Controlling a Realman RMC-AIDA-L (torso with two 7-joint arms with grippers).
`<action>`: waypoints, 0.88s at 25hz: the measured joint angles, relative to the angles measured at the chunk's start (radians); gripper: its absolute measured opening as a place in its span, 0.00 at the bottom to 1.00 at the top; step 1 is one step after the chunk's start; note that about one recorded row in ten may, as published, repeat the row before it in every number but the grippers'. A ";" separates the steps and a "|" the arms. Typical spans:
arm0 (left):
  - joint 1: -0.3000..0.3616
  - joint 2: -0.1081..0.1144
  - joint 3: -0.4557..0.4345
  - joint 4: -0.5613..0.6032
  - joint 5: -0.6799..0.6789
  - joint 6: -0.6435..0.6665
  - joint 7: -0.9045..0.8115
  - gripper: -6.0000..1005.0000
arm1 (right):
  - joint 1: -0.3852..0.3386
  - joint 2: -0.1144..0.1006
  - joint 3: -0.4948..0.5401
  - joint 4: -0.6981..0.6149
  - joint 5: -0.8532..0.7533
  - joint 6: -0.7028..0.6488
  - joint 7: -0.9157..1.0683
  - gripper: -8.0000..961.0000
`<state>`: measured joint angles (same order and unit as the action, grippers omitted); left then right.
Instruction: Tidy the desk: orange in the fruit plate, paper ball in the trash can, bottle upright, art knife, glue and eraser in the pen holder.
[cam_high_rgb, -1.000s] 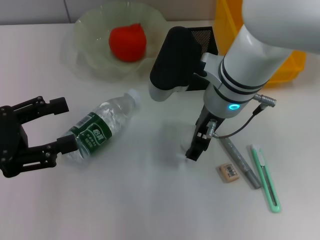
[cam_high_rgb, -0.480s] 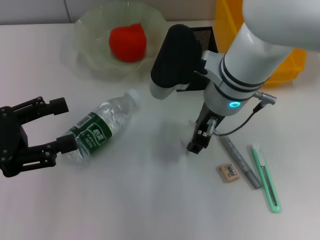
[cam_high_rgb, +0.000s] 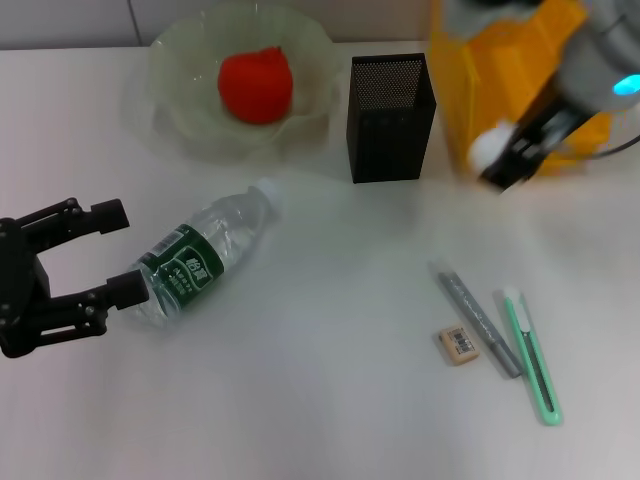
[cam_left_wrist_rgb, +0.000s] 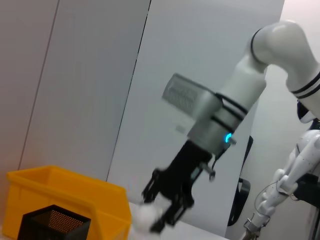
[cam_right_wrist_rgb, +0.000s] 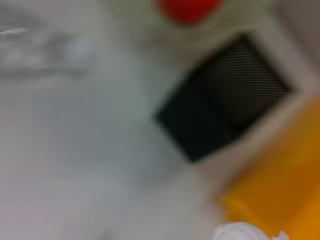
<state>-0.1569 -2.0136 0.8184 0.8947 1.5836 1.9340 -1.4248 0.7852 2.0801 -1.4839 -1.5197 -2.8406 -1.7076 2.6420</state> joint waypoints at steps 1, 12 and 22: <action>0.000 0.000 -0.002 -0.005 0.000 -0.001 0.001 0.78 | -0.012 0.000 0.035 -0.030 -0.024 -0.007 -0.009 0.59; -0.002 0.007 -0.006 -0.037 0.001 0.011 0.066 0.77 | -0.132 0.000 0.259 0.074 0.004 0.339 -0.142 0.58; -0.009 0.013 -0.009 -0.085 0.001 0.016 0.084 0.76 | -0.093 -0.003 0.366 0.347 0.157 0.592 -0.298 0.71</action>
<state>-0.1659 -2.0007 0.8099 0.8094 1.5843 1.9501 -1.3405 0.6922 2.0772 -1.1181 -1.1722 -2.6831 -1.1153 2.3443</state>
